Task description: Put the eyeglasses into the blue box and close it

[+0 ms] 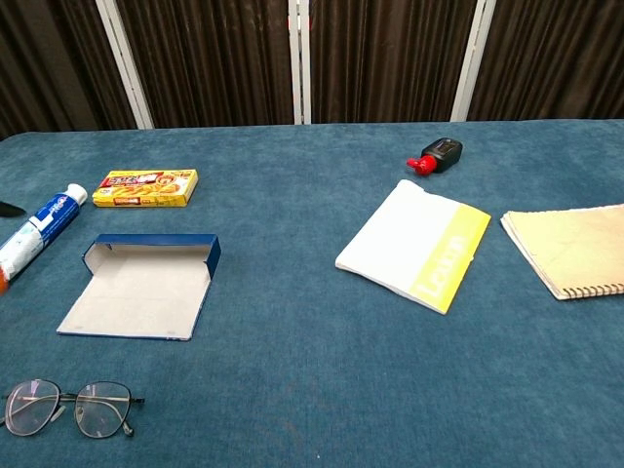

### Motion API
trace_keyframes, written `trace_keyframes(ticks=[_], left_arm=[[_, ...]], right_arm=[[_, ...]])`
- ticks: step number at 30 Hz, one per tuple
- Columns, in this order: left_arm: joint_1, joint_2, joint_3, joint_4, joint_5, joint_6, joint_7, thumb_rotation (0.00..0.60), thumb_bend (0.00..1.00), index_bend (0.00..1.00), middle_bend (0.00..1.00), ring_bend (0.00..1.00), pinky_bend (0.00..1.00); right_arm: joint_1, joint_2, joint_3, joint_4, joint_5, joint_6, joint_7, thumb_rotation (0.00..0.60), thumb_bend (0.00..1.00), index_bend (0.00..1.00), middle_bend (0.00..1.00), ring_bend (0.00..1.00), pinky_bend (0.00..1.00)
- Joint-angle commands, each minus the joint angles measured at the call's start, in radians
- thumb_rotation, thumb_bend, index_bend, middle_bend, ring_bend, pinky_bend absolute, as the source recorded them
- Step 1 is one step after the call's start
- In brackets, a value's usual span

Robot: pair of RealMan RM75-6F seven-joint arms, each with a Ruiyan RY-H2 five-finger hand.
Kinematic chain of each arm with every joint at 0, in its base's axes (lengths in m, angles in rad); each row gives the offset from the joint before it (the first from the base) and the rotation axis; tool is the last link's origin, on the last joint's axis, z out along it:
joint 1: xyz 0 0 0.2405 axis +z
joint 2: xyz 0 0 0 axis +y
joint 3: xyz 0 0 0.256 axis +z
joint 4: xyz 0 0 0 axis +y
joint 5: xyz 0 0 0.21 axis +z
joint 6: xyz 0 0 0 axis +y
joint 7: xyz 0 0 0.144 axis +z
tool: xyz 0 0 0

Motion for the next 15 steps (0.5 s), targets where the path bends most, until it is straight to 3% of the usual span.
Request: trace_keyframes(ticks=[1,9,15], left_arm=[[-0.021,-0.059,-0.006,0.012,-0.057,-0.041,0.062,0.600,0.35,0.42,0.00,0.00,0.00],[-0.028,-0.146,0.005,0.030,-0.125,-0.060,0.150,0.600,0.38,0.45,0.00,0.00,0.00],[-0.034,-0.193,0.011,0.059,-0.156,-0.067,0.189,0.600,0.48,0.47,0.00,0.00,0.00]], right_arm=[[0.002,0.007,0.004,0.003,0.009,-0.002,0.021,0.600,0.00,0.01,0.00,0.00,0.00],[0.002,0.021,0.000,0.004,0.005,-0.004,0.054,0.600,0.00,0.02,0.00,0.00,0.00],[0.004,0.025,0.000,0.006,0.009,-0.011,0.063,0.600,0.00,0.02,0.00,0.00,0.00]])
